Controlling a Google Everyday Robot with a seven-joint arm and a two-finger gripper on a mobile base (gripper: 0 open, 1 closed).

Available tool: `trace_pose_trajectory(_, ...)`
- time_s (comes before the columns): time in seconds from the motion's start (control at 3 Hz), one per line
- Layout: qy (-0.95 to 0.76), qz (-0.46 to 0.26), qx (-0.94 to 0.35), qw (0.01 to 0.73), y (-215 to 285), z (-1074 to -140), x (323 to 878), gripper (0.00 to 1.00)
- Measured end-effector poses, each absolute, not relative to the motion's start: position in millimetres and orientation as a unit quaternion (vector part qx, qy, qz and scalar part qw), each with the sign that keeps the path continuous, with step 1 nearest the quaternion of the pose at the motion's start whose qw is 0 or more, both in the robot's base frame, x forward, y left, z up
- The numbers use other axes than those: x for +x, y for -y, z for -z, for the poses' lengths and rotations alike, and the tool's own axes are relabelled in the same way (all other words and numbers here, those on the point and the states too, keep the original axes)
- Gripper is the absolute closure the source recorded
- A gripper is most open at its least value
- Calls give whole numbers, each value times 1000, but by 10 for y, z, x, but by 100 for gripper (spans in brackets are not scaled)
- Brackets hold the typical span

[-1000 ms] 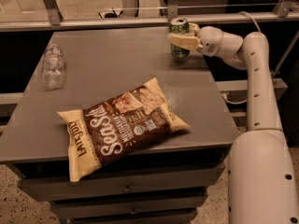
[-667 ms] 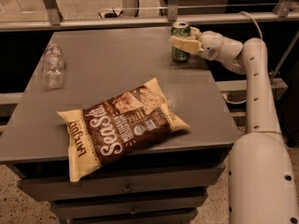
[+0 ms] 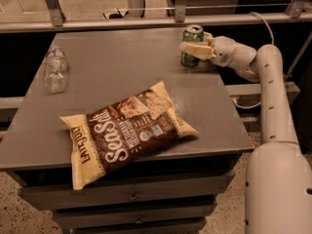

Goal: Place green can upright

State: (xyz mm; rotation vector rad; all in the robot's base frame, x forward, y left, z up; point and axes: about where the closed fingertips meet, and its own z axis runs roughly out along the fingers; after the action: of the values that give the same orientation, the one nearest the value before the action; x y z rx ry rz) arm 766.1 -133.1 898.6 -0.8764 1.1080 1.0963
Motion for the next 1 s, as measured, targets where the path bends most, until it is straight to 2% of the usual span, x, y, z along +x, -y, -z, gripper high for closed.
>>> trace_pose_trajectory(0.33,-489,-467,-390,625,1463,-9020,7581,0)
trace_pose_trajectory(0.67,-493,-458,-402,621,1561,-9065,7499,0)
trace_pose_trajectory(1.0,-509,-412,-423,626,1907,-9298,7322,0)
